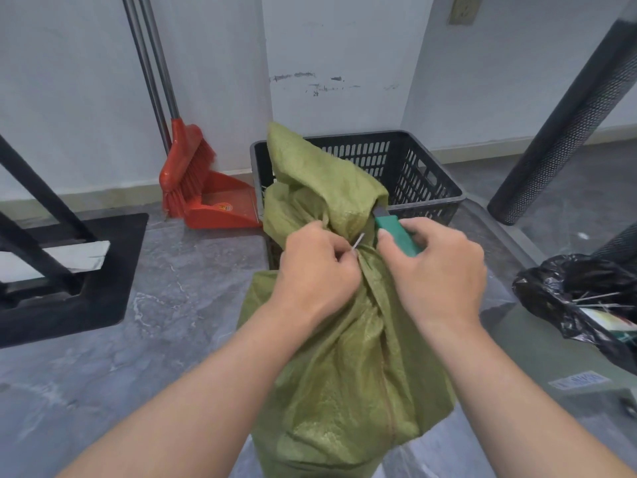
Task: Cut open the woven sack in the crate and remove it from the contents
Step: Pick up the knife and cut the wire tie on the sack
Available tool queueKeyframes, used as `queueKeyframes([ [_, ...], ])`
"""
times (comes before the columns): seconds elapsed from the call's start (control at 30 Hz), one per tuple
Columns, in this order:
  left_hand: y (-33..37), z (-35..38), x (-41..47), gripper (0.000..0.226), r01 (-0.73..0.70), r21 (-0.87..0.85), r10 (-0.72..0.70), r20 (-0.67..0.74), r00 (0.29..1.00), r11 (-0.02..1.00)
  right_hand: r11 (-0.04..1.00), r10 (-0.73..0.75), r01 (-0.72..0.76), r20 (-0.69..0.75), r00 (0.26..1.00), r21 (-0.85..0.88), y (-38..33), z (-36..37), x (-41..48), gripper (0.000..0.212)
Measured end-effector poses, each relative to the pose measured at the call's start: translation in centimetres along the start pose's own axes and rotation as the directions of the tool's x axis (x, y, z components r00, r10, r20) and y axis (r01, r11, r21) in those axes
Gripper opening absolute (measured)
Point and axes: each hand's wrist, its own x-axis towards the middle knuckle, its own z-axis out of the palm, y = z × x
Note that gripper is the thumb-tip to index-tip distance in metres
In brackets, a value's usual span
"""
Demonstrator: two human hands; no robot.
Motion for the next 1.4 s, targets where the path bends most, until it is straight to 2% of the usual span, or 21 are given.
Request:
queueKeyframes([
  [0.17, -0.8, -0.8, 1.0, 0.014, 0.108, -0.101, -0.111, -0.023, 0.994, 0.989, 0.996, 0.094, -0.094, 0.045, 0.995, 0.004, 0.0, -0.9, -0.2, 0.030],
  [0.27, -1.3, -0.7, 1.4, 0.010, 0.188, -0.298, -0.188, 0.029, 0.982, 0.936, 0.990, 0.144, -0.143, 0.100, 0.984, -0.017, 0.5, -1.5, 0.1, 0.026],
  [0.43, -1.9, -1.2, 2.2, 0.006, 0.340, -0.604, -0.358, 0.095, 0.929, 0.721, 0.972, 0.232, -0.236, 0.191, 0.954, -0.006, 1.1, -1.4, 0.0, 0.018],
  [0.53, -2.3, -1.6, 2.4, 0.007, 0.394, -0.700, -0.423, 0.143, 0.895, 0.595, 0.919, 0.310, -0.361, 0.271, 0.911, 0.160, 1.2, -0.8, -0.1, 0.029],
  [0.6, -2.1, -2.0, 2.3, 0.008, 0.416, -0.779, -0.437, 0.205, 0.876, 0.469, 0.821, 0.333, -0.452, 0.350, 0.876, 0.349, 0.7, -0.5, -0.5, 0.037],
  [0.63, -2.0, -2.1, 2.3, 0.008, 0.423, -0.811, -0.424, 0.243, 0.872, 0.404, 0.773, 0.328, -0.479, 0.384, 0.863, 0.417, 0.4, -0.4, -0.7, 0.042],
  [0.7, -1.7, -2.2, 2.2, 0.007, 0.428, -0.832, -0.380, 0.291, 0.878, 0.353, 0.762, 0.272, -0.459, 0.419, 0.866, 0.456, -0.2, 0.1, -1.3, 0.051],
  [0.83, -1.8, -2.1, 2.1, 0.006, 0.434, -0.801, -0.348, 0.302, 0.887, 0.413, 0.784, 0.277, -0.443, 0.392, 0.877, 0.436, -0.5, 2.0, -2.1, 0.052],
  [0.9, -2.2, -2.2, 2.3, 0.012, 0.403, -0.730, -0.384, 0.206, 0.900, 0.553, 0.762, 0.324, -0.473, 0.373, 0.870, 0.442, -0.5, 2.4, -2.0, 0.041],
  [0.97, -2.8, -2.9, 2.6, 0.017, 0.364, -0.642, -0.443, 0.042, 0.896, 0.675, 0.751, 0.356, -0.496, 0.366, 0.860, 0.435, -0.3, 2.3, -1.8, 0.030],
  [1.03, -3.5, -4.0, 2.8, 0.019, 0.307, -0.569, -0.490, -0.198, 0.849, 0.763, 0.745, 0.364, -0.501, 0.361, 0.858, 0.439, -0.1, 2.2, -1.7, 0.023],
  [1.13, -4.2, -6.1, 3.0, 0.025, 0.141, -0.477, -0.407, -0.518, 0.752, 0.867, 0.737, 0.372, -0.508, 0.361, 0.855, 0.445, -0.3, 2.3, -1.6, 0.021],
  [1.27, -4.3, -8.7, 3.7, 0.027, -0.048, -0.380, -0.265, -0.725, 0.636, 0.924, 0.704, 0.361, -0.516, 0.379, 0.852, 0.488, -0.9, 2.4, -1.7, 0.041],
  [1.33, -4.7, -10.0, 4.0, 0.025, -0.067, -0.332, -0.236, -0.784, 0.574, 0.941, 0.680, 0.352, -0.518, 0.388, 0.852, 0.519, -1.0, 2.2, -1.8, 0.040],
  [1.4, -4.8, -10.9, 4.1, 0.021, -0.083, -0.373, -0.272, -0.795, 0.542, 0.924, 0.650, 0.350, -0.522, 0.392, 0.851, 0.553, -1.2, 2.1, -1.7, 0.033],
])
